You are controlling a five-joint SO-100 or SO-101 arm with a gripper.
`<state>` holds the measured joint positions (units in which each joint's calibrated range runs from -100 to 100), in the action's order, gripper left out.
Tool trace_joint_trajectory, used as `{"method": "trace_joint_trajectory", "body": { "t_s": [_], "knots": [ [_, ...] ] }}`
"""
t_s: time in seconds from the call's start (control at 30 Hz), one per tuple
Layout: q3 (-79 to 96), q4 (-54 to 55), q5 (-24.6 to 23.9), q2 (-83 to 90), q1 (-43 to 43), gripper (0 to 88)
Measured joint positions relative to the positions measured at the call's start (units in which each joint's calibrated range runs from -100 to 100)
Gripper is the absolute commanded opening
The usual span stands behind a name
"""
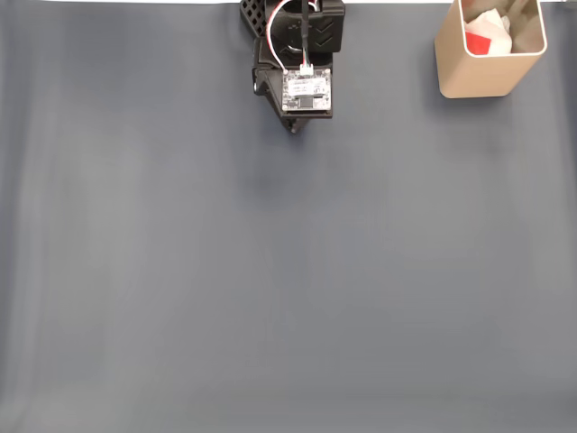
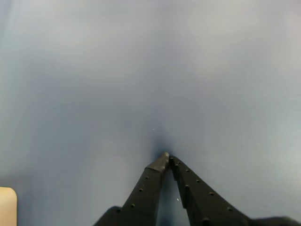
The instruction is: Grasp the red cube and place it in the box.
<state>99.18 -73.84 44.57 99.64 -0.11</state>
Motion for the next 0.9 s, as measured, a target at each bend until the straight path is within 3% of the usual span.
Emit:
{"method": "trace_joint_trajectory", "body": {
  "t_s": [0.9],
  "knots": [
    [0.00,-1.22,1.90,0.36,0.00,0.7]
  ]
}}
